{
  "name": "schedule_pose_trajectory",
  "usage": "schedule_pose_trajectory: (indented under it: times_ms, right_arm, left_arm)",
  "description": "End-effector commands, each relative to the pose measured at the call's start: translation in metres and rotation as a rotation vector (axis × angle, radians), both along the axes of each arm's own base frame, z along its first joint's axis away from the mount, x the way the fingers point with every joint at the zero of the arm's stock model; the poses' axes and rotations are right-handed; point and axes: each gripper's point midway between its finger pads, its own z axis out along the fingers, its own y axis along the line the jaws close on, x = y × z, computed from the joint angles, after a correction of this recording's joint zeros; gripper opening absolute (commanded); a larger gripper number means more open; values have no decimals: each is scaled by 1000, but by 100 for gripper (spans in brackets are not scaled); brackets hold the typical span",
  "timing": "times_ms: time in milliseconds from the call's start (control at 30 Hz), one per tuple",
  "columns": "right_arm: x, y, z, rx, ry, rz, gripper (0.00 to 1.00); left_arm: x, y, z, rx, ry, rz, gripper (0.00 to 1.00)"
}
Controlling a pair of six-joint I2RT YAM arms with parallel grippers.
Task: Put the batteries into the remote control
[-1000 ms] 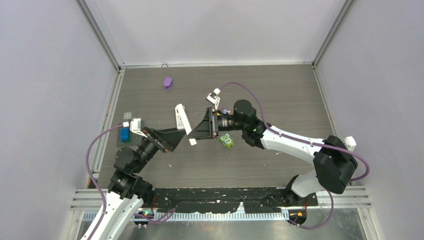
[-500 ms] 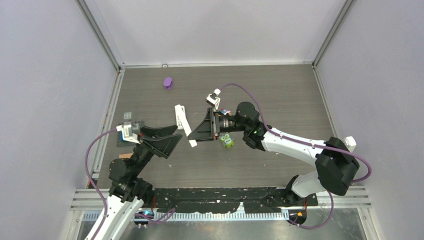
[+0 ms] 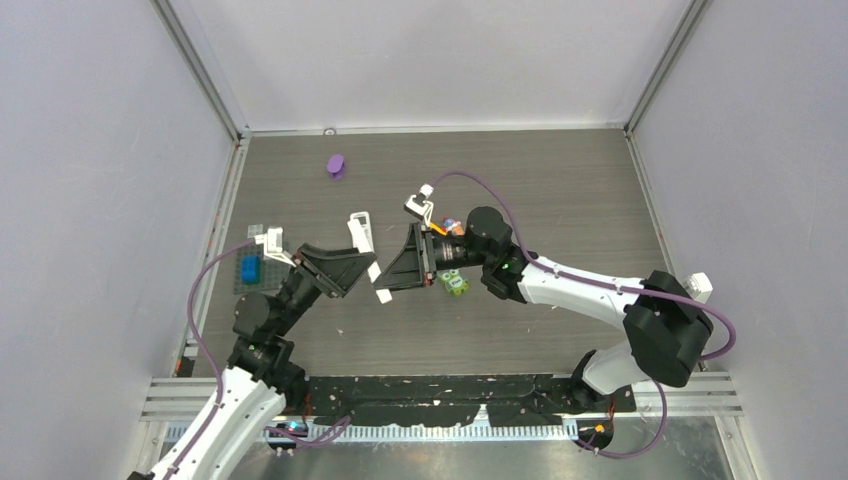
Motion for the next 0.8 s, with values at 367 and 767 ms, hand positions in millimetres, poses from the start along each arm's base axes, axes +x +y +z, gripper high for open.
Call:
schedule_pose_trajectory:
  times_ms: [367, 767]
  right_arm:
    - [13, 5, -22, -55, -5, -57, 48]
    - [79, -54, -77, -431, -173, -443, 94]
  left_arm:
    - [6, -7, 14, 19, -36, -17, 0]
    - [78, 82, -88, 680, 419, 547, 0]
